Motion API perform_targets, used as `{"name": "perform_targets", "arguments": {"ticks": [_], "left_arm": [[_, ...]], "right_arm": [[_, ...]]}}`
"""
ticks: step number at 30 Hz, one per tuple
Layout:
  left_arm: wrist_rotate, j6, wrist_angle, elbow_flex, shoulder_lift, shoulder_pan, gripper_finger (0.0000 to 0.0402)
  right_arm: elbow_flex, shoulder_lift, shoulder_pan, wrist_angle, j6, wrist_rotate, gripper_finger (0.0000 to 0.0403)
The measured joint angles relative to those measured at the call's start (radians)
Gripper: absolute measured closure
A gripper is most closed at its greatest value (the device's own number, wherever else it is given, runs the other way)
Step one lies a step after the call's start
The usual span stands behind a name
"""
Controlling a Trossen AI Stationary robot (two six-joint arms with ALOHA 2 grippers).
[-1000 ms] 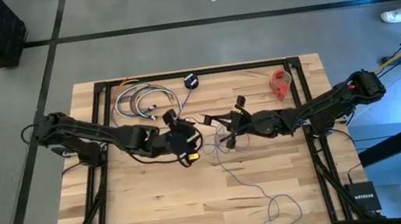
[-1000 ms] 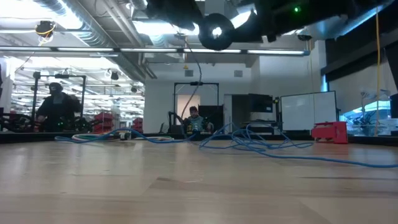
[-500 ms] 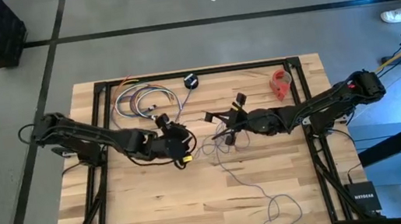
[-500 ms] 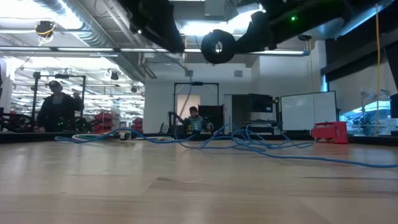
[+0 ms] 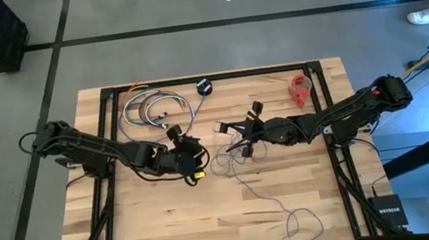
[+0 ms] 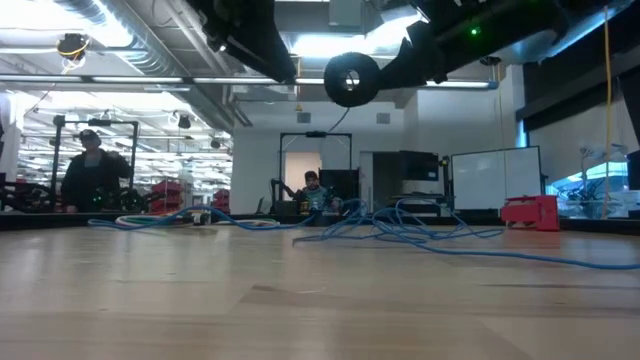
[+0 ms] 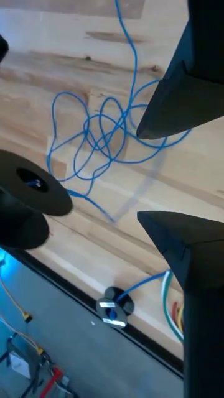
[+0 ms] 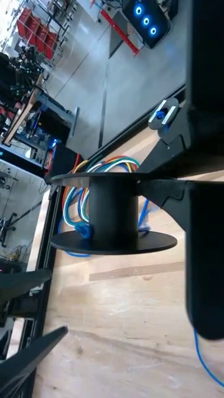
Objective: Coil cords
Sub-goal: Coil the blue wire onto the black spool
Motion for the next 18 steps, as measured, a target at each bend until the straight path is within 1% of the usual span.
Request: {"name": "perform_targets", "arguments": {"ticks": [6, 12, 18], "left_arm": [[0.0, 0.043, 0.023, -0.011, 0.0, 0.006, 0.0208], [0.001, 0.162, 0.157, -0.061, 0.0, 0.009, 0.0208], [0.013, 0.225, 0.228, -0.09, -0.007, 0.018, 0.0208]], "right_arm": [[0.0, 0.0, 0.0, -0.008, -0.001, 0.0, 0.04], [0.0, 0.0, 0.0, -0.022, -0.002, -0.002, 0.04], [0.0, 0.0, 0.0, -0.022, -0.009, -0.063, 0.04]]}}
